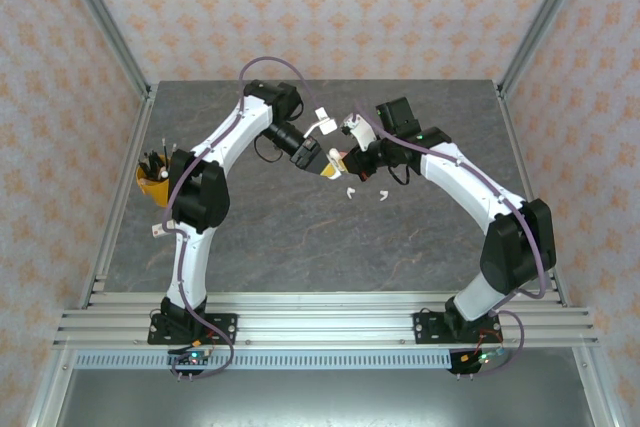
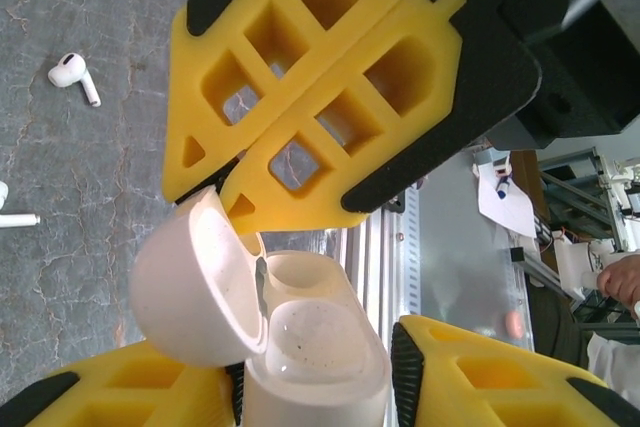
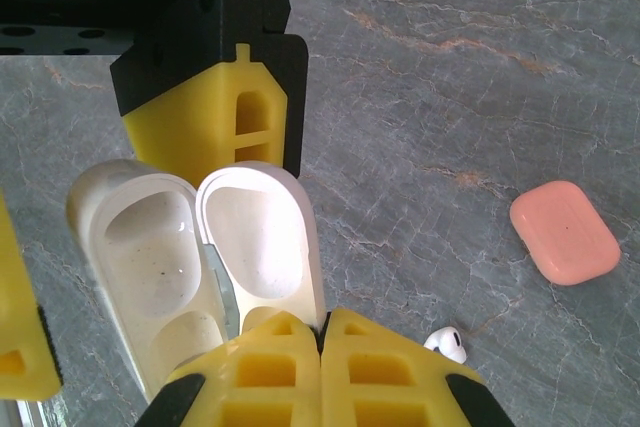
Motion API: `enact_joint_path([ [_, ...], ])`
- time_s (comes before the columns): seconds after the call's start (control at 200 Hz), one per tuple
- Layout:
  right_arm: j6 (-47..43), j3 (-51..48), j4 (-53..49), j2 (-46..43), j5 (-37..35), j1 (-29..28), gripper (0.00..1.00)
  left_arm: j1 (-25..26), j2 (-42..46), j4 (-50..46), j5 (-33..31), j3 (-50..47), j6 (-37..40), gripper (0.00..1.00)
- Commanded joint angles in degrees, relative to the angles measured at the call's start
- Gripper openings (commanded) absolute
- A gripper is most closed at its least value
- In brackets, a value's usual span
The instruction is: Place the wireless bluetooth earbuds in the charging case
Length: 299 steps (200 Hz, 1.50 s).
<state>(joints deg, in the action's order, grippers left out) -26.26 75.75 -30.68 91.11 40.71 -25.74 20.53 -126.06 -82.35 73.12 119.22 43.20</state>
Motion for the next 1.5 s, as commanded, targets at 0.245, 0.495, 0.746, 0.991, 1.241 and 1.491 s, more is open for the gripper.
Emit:
enact_joint_path([
  [0.245,-1.1,0.4,-0.5,-1.6,-0.8,-0.4,0.0,0.2,-1.6,-3.3,1.8,2.1,1.9,0.27],
  [0.495,0.2,0.0,1.0,-2.7,-2.5,-0.4,0.0,0.0,-1.7,-3.0,2.3,2.1,1.8,0.14],
  [0.746,0.3,0.6,0.5,-3.1,-0.8,-0.4,0.0,-0.2,-1.4,-2.8,3.2,2.4,1.4,0.38],
  [0.991,0.0,0.5,-0.6,-3.2,-0.2,-0.4,0.0,-1.4,-0.6,-2.8,4.9,2.9,1.7,0.47],
  [1.241,0.0,0.7,-1.1,-3.0,0.4,-0.4,0.0,-1.4,-1.2,-4.3,5.9,4.0,3.1,0.47],
  [1.491,-0.3,1.5,-2.0,-2.8,0.8,-0.4,0.0,-1.4,-3.3,-10.1,6.9,6.9,7.9,0.46],
])
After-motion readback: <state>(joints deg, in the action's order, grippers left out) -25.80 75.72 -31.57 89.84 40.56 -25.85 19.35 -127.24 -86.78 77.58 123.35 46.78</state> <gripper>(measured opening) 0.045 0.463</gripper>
